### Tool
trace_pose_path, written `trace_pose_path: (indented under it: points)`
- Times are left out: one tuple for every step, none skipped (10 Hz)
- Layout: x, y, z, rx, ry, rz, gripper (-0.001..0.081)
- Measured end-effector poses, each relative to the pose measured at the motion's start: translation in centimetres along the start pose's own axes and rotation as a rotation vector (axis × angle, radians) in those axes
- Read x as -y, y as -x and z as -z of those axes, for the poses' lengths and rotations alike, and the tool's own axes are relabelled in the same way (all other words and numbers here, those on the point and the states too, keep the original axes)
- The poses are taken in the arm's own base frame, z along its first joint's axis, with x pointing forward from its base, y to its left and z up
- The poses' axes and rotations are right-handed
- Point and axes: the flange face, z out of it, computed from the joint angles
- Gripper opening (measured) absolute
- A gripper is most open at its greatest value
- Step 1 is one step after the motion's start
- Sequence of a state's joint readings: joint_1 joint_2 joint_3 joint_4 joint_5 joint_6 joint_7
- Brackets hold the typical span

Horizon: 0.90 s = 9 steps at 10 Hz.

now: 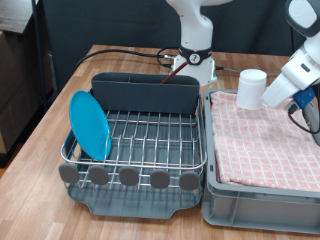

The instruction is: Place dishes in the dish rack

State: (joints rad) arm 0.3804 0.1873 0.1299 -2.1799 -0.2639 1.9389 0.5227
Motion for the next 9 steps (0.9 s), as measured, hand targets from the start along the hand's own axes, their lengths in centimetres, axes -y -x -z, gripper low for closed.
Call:
trace_pose_path:
  points:
    - [-0.5, -0.1, 1.1, -0.015, -0.017, -0.016, 0.0072]
    - [-1.2, -0.3, 2.3, -0.039, -0.029, -0.033, 0.0072]
    - [-2.0, -0.4, 3.8, -0.075, -0.046, -0.054, 0.0072]
    - [-3.0, -0.5, 5.2, -0.117, -0.066, -0.072, 0.0072]
    - [-3.5, -0.2, 6.0, -0.141, -0.077, -0.081, 0.0072]
    - [-3.5, -0.1, 5.8, -0.131, -0.072, -0.079, 0.0072]
    - [-3.7, -0.4, 5.7, -0.138, -0.065, -0.109, 0.0072]
    - [-4.4, -1.0, 5.9, -0.170, -0.059, -0.144, 0.0072]
    - [-5.5, -1.8, 6.2, -0.194, -0.068, -0.170, 0.0072]
